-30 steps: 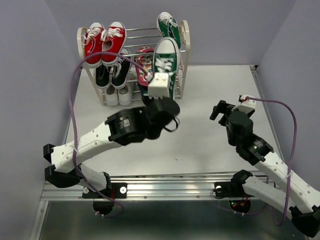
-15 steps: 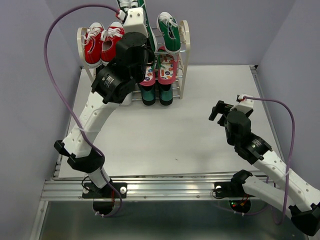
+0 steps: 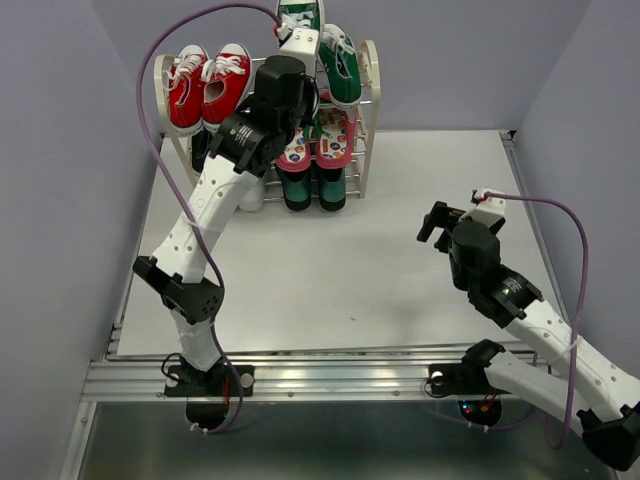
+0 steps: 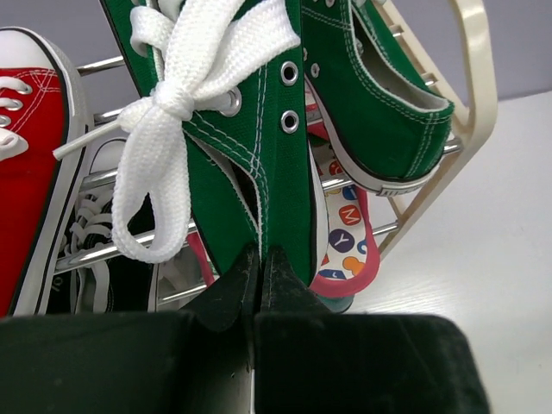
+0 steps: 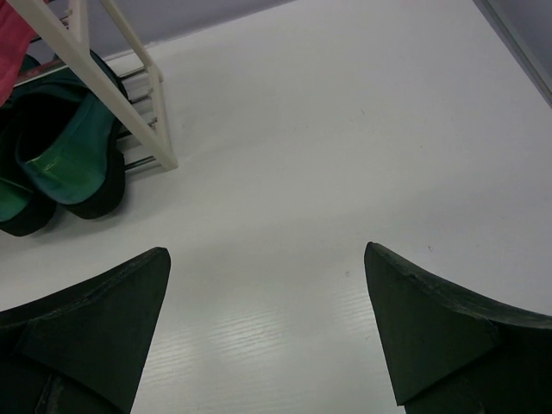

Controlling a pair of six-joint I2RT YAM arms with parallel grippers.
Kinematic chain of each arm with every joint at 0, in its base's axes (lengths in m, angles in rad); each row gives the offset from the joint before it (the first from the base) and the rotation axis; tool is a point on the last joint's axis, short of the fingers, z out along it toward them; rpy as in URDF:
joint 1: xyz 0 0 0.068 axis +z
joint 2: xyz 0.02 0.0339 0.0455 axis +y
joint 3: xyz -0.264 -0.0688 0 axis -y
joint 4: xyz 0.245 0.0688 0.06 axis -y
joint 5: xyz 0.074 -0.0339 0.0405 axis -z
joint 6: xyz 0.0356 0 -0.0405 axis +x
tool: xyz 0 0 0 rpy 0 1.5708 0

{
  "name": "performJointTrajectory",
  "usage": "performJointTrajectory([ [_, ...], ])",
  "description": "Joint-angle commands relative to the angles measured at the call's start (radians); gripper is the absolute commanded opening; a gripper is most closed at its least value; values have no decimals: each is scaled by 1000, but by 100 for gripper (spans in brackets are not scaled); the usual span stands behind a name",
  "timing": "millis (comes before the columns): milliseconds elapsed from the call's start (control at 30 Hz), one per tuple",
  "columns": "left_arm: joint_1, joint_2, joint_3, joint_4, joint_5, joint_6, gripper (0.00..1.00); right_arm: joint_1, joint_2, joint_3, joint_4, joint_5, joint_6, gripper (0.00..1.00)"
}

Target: Place and organize the shoes onto the shoe shelf

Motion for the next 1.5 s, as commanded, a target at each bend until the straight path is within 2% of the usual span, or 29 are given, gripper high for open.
performJointTrajectory([
  [0, 39, -23, 98, 98, 9, 26, 0, -5, 12, 3, 16, 20, 12, 100],
  [200, 85, 8, 98, 90, 6, -33, 0, -5, 30, 2, 16, 26, 17, 100],
  [767, 108, 81, 146, 96, 7, -8, 0, -5, 53, 5, 14, 37, 21, 100],
  [833, 109, 83, 146, 98, -2, -20, 7, -5, 55, 5, 14, 37, 21, 100],
  [867, 109, 84, 146, 101, -2, -24, 15, -5, 53, 5, 14, 37, 20, 100],
  [967, 109, 88, 146, 105, -2, -31, 25, -5, 52, 5, 16, 37, 21, 100],
  [1300, 109, 98, 123, 104, 3, -41, 28, -5, 60, 31, 16, 5, 31, 100],
  [1367, 111, 92, 120, 104, 3, -47, 32, -5, 79, 51, 16, -17, 23, 100],
  [1467, 111, 75, 103, 105, 14, -54, 49, -5, 118, 123, 20, -116, -26, 100],
])
